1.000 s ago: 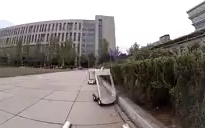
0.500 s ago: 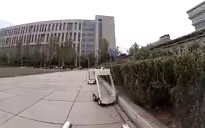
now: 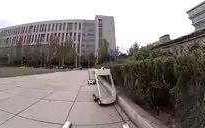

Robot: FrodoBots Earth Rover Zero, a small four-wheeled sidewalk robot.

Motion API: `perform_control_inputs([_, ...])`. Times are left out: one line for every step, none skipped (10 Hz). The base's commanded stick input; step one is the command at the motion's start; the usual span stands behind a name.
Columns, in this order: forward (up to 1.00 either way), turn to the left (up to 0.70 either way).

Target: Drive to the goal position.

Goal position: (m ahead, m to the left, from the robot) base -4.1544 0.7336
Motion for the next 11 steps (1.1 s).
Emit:
perform_control_inputs([0.06,0.0])
perform_control_inputs([0.06,0.0])
perform_control_inputs([0.06,0.0])
perform_control_inputs([0.06,0.0])
perform_control_inputs([0.06,0.0])
perform_control_inputs([0.06,0.0])
perform_control_inputs([0.06,0.0])
perform_control_inputs([0.06,0.0])
perform_control_inputs([0.06,0.0])
perform_control_inputs([0.06,0.0])
perform_control_inputs([0.06,0.0])
